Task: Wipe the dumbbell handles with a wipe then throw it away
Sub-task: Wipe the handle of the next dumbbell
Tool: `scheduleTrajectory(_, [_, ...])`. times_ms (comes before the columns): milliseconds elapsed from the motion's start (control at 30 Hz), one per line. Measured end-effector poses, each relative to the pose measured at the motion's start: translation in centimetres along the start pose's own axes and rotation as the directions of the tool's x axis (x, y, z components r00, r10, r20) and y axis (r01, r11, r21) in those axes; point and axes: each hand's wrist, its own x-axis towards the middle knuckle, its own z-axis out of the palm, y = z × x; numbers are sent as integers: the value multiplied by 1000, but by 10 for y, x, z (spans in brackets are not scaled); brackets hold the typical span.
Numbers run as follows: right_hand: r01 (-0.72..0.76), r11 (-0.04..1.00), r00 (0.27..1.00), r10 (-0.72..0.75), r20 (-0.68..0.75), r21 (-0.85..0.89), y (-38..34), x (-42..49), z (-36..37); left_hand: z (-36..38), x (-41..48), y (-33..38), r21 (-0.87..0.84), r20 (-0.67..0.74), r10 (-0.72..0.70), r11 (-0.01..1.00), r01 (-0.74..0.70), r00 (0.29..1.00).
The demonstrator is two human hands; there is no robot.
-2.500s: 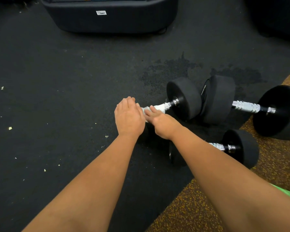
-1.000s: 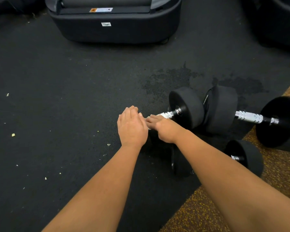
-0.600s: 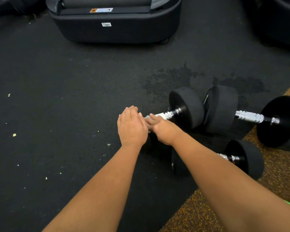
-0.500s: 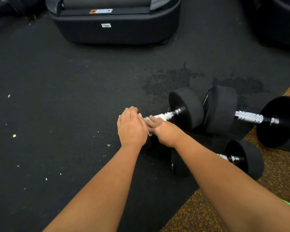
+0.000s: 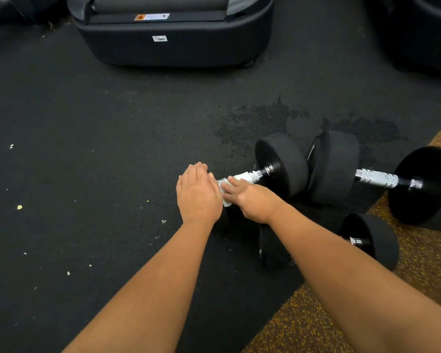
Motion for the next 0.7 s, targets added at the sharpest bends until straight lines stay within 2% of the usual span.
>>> scheduleTrajectory(167, [-100, 991, 990, 108, -91, 89, 0, -8, -6, 1, 0, -1, -6, 4, -5, 1000, 5, 1000])
scheduleTrajectory(300, [-206, 971, 973, 216, -81, 123, -14, 6, -12, 0, 0, 1, -4, 14, -9, 1000, 10, 1000])
scheduleTrajectory(567, [-70, 994, 998, 69, 7, 81, 2, -11, -8, -4, 0, 2, 13, 28, 0, 1000, 0, 1000])
scheduleTrajectory(700, [-130, 984, 989, 137, -51, 118, 9, -9, -13, -4, 1, 3, 15, 42, -2, 1000, 2, 999])
